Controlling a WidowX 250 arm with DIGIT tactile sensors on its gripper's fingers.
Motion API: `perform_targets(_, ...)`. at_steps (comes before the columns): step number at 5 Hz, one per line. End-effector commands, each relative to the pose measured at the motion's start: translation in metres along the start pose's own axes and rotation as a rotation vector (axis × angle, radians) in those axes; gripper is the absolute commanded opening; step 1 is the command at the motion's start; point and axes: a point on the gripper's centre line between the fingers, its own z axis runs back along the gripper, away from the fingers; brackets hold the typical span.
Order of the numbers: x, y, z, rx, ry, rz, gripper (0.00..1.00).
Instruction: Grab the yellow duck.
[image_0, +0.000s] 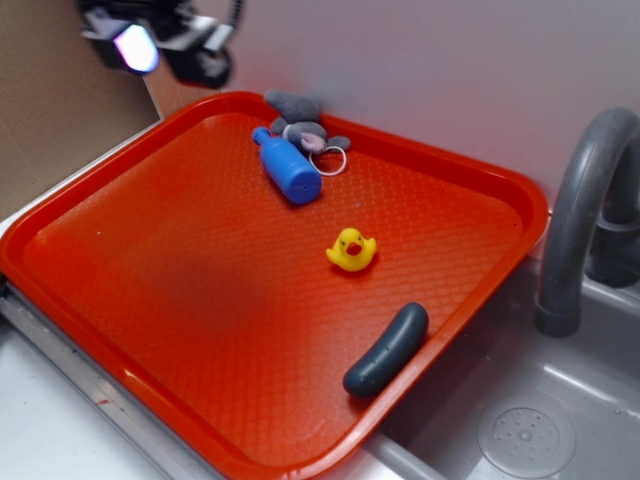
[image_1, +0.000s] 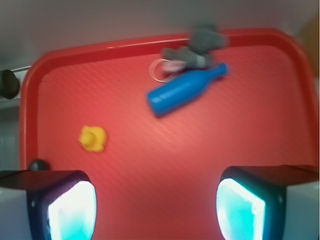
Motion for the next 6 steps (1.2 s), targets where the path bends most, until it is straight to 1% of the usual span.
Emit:
perform_targets(1, 0.018, -0.054, -0.044, -0.007, 0.077, -0.152, 1.00)
perform_targets(2, 0.014, -0.078, -0.057, -0.009, 0.113, -0.206, 1.00)
perform_targets(3, 0.015, -0.082, -0.078, 0.021, 0.142, -0.208, 1.00)
perform_targets(4, 0.011, -0.081, -0.101, 0.098, 0.187, -0.255, 1.00)
perform_targets(5, 0.005, -0.069, -0.118, 0.112, 0.217, -0.236, 1.00)
perform_targets(6, -0.001, -0.072, -0.131, 0.140, 0.230, -0.271, 1.00)
